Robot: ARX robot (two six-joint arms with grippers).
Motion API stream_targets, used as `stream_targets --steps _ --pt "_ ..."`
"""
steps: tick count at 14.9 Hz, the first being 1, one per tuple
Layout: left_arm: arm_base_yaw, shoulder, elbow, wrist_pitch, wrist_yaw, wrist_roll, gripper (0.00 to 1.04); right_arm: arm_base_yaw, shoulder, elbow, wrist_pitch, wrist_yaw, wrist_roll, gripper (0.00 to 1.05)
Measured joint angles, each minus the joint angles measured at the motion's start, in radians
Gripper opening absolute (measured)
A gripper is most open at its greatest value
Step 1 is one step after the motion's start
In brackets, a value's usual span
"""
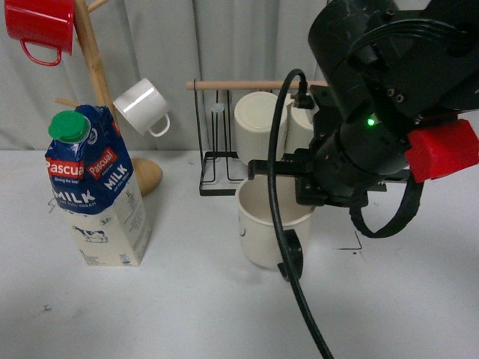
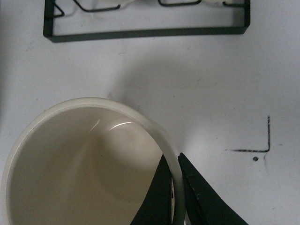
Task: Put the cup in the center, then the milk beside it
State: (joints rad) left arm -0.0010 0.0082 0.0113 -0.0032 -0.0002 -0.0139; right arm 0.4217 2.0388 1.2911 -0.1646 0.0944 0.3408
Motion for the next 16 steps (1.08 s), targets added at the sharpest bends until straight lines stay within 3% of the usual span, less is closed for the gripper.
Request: stream_targets --steps 4,10,12,16 --pt "0.0 0.0 0.0 0.0 0.0 0.0 0.98 0.008 0.042 0.019 -0.018 0.058 0.03 0.03" --pt "0.0 0.0 0.0 0.0 0.0 0.0 0.98 -0.019 0.053 0.016 -0.009 0.058 0.036 0.03" --pt "0.0 0.0 0.0 0.0 0.0 0.0 0.98 -0.031 0.053 0.018 -0.007 0.047 0.033 0.3" --pt "0.0 0.0 0.0 0.0 0.0 0.0 0.98 -0.045 0.013 0.003 0.047 -0.014 0.029 0.72"
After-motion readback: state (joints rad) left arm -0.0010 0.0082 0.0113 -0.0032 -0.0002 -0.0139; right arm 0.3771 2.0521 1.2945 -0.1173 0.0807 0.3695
